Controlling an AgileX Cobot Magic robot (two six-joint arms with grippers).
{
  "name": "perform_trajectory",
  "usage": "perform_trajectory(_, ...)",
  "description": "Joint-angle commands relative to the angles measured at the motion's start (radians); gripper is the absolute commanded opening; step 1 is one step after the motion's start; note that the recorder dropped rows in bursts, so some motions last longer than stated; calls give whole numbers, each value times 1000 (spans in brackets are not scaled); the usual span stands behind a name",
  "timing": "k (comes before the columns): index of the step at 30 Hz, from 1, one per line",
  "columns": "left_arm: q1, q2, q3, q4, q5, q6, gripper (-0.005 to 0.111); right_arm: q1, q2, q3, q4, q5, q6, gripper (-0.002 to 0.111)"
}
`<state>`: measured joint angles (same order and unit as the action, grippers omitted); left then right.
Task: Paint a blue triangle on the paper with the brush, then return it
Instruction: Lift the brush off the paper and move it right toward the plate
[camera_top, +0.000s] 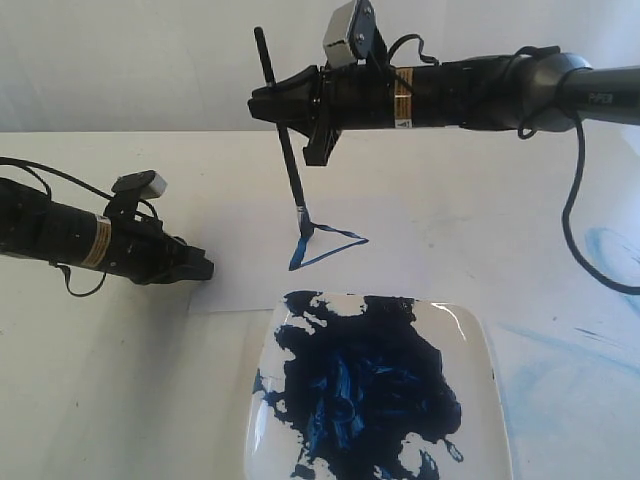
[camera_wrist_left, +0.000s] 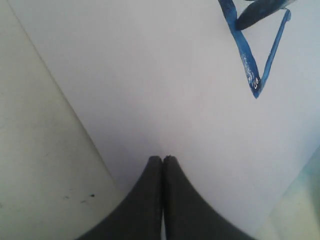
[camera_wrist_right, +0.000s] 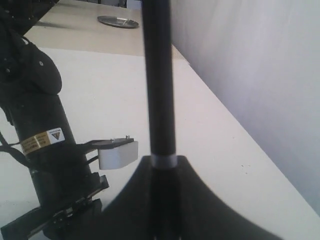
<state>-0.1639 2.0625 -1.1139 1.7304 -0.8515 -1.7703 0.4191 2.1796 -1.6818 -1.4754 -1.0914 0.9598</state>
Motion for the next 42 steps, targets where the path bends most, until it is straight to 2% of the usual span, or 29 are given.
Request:
perform_trajectory(1,-1,1,-3,14,16,-1,0,-1,-51,-3,-1,-58,34,0)
perform_trajectory(12,-1,1,-3,14,14,-1,0,-12,-159,-3,-20,-92,104,0)
perform_trajectory(21,-1,1,-3,14,14,-1,0,-84,-317,21,-127,-44,338,0)
perform_trajectory(28,-1,1,-3,14,14,-1,0,-93,-546,249,-124,128,349,0)
perform_trajectory(36,-1,1,-3,14,14,-1,0,-93,-798,508,-45,205,374,0)
perform_trajectory(42,-1,1,-3,14,14,-1,0,-93,-973,674,37,341,379,0)
